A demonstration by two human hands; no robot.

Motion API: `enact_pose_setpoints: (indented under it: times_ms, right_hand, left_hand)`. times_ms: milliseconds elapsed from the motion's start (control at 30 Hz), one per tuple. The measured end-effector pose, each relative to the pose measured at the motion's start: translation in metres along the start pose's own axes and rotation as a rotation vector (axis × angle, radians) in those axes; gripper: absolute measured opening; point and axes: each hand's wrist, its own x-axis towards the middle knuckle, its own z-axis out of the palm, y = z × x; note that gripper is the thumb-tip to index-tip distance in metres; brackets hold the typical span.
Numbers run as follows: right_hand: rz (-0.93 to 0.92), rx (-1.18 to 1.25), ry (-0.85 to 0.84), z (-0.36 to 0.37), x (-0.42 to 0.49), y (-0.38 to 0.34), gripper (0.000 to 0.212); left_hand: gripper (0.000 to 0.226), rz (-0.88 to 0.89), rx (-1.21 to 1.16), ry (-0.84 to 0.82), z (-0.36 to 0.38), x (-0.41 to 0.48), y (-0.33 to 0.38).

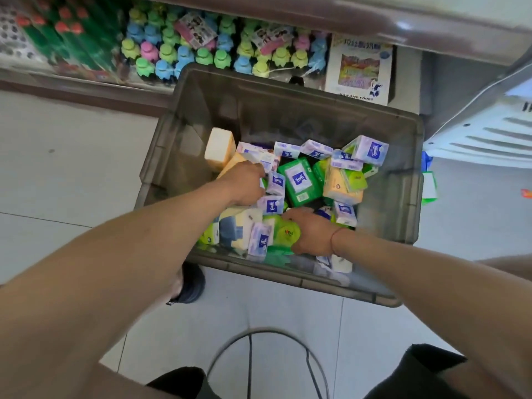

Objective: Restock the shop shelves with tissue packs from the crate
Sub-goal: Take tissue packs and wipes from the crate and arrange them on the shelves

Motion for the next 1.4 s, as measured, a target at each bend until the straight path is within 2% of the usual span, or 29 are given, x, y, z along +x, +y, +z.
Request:
enact_pose_setpoints:
  times_ms: [100, 233, 433, 500, 567, 667, 767, 900, 967, 1100, 1233, 1400]
  right_hand:
    - [-0.011, 0.055, 0.058, 0.015, 0.014, 0.002, 0.093]
    - [-0.118, -0.099, 0.067, 0.025, 0.028, 0.009, 0.102]
    - [-0.312, -0.287, 0.196, 0.026, 0.046, 0.014, 0.083]
    - [-0.317, -0.302, 0.189, 0.013, 0.052, 0.014, 0.074]
    - [-0.307, -0.337, 0.195, 0.000, 0.055, 0.019, 0.062]
    - [-0.326, -0.360, 0.162, -0.005, 0.053, 0.023, 0.057]
    - [-0.337, -0.282, 0.063, 0.003, 0.049, 0.015, 0.066]
    - [-0.312, -0.353, 0.045, 0.002, 0.053, 0.006, 0.092]
    - [-0.298, -0.423, 0.059, -0.002, 0.053, 0.003, 0.091]
    - [-0.255, -0.462, 0.024, 0.010, 0.039, -0.001, 0.090]
    - [-0.216, -0.594, -0.020, 0.014, 0.033, -0.003, 0.095]
    - [-0.262, -0.734, 0.090, 0.002, 0.029, -0.008, 0.092]
  left_hand:
    - [0.047, 0.028, -0.064, 0.025, 0.010, 0.029, 0.013]
    - [0.051, 0.065, -0.140, 0.012, 0.024, 0.067, 0.030]
    - [0.056, -0.017, -0.091, -0.129, 0.038, 0.122, 0.048]
    - [0.061, -0.076, -0.061, -0.166, 0.039, 0.135, 0.046]
    - [0.076, -0.129, -0.066, -0.224, 0.041, 0.143, 0.046]
    - [0.084, -0.123, -0.058, -0.277, 0.044, 0.146, 0.049]
    - [0.081, -0.068, -0.046, -0.268, 0.047, 0.144, 0.054]
    - [0.099, -0.059, -0.161, -0.244, 0.045, 0.131, 0.062]
    - [0.104, -0.057, -0.211, -0.227, 0.041, 0.122, 0.062]
    - [0.129, -0.030, -0.277, -0.246, 0.048, 0.100, 0.060]
    - [0.115, 0.043, -0.187, -0.156, 0.050, 0.088, 0.055]
    - [0.099, -0.002, -0.139, -0.019, 0.038, 0.077, 0.042]
